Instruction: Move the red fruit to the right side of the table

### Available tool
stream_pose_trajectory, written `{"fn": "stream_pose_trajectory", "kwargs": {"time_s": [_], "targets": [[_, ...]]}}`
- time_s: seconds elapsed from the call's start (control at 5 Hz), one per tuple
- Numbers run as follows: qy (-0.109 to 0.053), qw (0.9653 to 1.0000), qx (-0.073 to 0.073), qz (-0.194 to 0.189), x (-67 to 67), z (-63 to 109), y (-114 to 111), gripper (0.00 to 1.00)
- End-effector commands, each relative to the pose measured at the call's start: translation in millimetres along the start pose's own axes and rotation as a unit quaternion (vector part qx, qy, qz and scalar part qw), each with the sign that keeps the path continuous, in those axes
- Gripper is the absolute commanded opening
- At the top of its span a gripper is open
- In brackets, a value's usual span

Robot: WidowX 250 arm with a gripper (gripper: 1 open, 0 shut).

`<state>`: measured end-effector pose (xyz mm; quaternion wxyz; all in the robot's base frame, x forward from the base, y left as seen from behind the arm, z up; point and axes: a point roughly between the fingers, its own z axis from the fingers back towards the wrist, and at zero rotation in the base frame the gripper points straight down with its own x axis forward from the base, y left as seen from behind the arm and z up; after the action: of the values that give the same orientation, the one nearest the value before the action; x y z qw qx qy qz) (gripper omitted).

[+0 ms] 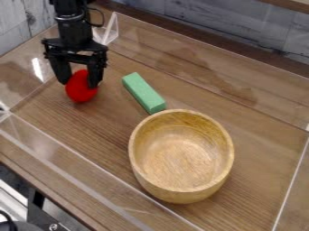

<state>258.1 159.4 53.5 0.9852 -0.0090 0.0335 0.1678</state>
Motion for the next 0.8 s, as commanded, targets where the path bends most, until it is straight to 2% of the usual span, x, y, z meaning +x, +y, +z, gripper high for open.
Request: {"fn": "stream_pose_trajectory", "kwargs": {"time_s": [0.0, 0.2, 0.4, 0.6], "targets": [[-0.021, 0.9998, 0.006, 0.002, 8.5, 8.3, 4, 0.0], [-0.03, 0.9995, 0.005, 0.004, 11.2, 21.1, -9, 0.0], [-0.046, 0.9989, 0.002, 0.002, 16.8, 41.3, -37, 0.0], [-0.055, 0.9984, -0.006, 0.003, 24.5, 55.8, -76, 0.0]]}}
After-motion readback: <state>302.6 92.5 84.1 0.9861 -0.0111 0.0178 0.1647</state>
